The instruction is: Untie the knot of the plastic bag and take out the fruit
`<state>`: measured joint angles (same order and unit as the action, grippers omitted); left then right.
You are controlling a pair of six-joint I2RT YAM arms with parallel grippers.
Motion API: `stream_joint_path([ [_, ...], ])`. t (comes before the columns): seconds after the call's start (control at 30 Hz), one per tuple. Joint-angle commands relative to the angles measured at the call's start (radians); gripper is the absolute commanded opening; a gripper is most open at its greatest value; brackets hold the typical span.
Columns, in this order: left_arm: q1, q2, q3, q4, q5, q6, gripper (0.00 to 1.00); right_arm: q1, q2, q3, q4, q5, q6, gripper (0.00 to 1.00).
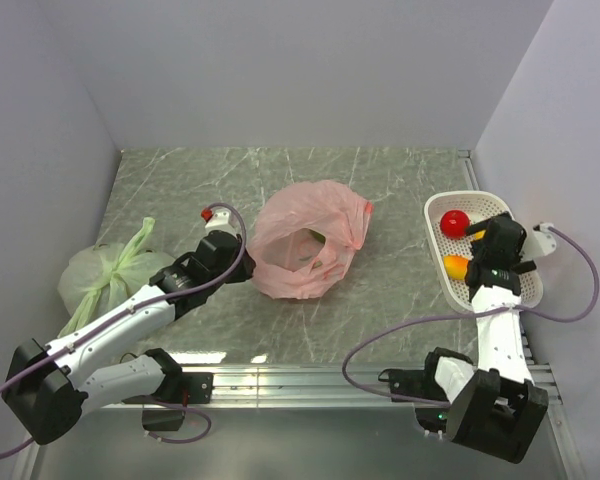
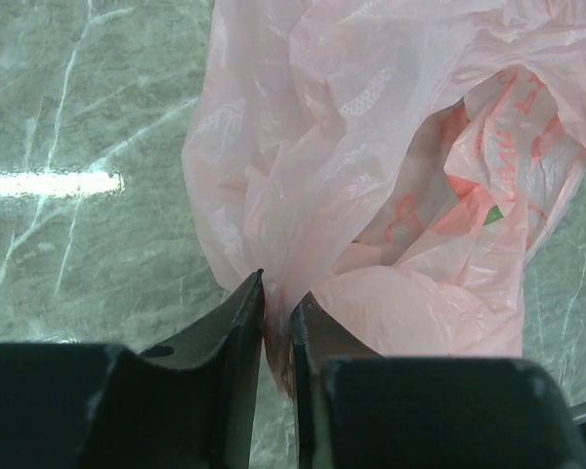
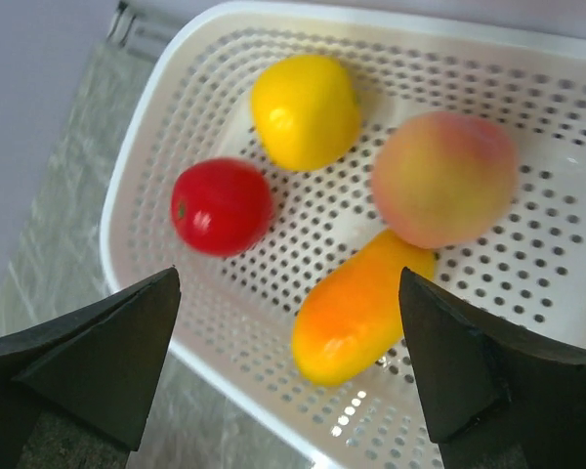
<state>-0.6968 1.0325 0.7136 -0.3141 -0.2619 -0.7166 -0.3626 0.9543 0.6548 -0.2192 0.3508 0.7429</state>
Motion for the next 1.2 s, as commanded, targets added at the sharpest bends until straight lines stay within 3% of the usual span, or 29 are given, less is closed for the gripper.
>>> stream_joint_path([
  [0.0,0.003,0.005,0.05,0.0,-0.023,0.026,0.22,0.082,-0.02,0.066,0.039,-0.028,-0.146,0.98],
  [0.2,0.003,0.026,0.049,0.001,-0.023,0.022,0.22,0.422,0.02,0.152,0.213,-0.361,-0.474,0.93],
  [0.33,0.003,0.029,0.037,0.004,-0.025,0.016,0.22,0.517,0.137,0.236,0.247,-0.576,-0.588,0.93],
  [0.67,0.003,0.046,-0.002,0.009,-0.017,-0.003,0.22,0.603,0.501,0.489,0.227,-0.801,-0.689,1.0],
  [0.9,0.002,0.06,-0.031,0.032,-0.013,-0.017,0.22,0.623,0.741,0.672,0.097,-0.97,-0.734,0.99],
  [0.93,0.003,0.07,-0.032,0.036,-0.014,-0.018,0.22,0.623,0.777,0.684,0.075,-0.978,-0.766,0.95],
  [1.03,0.002,0.095,-0.051,0.064,-0.02,-0.026,0.22,0.633,0.793,0.716,0.037,-1.007,-0.778,0.58],
  [1.07,0.003,0.103,-0.058,0.073,-0.023,-0.029,0.22,0.64,0.779,0.724,0.024,-1.012,-0.783,0.21],
  [1.1,0.003,0.11,-0.062,0.09,-0.022,-0.038,0.22,0.649,0.759,0.724,0.015,-0.995,-0.786,0.03],
  [1.17,0.003,0.129,-0.069,0.115,-0.023,-0.047,0.21,0.697,0.661,0.715,-0.005,-0.966,-0.803,0.0],
])
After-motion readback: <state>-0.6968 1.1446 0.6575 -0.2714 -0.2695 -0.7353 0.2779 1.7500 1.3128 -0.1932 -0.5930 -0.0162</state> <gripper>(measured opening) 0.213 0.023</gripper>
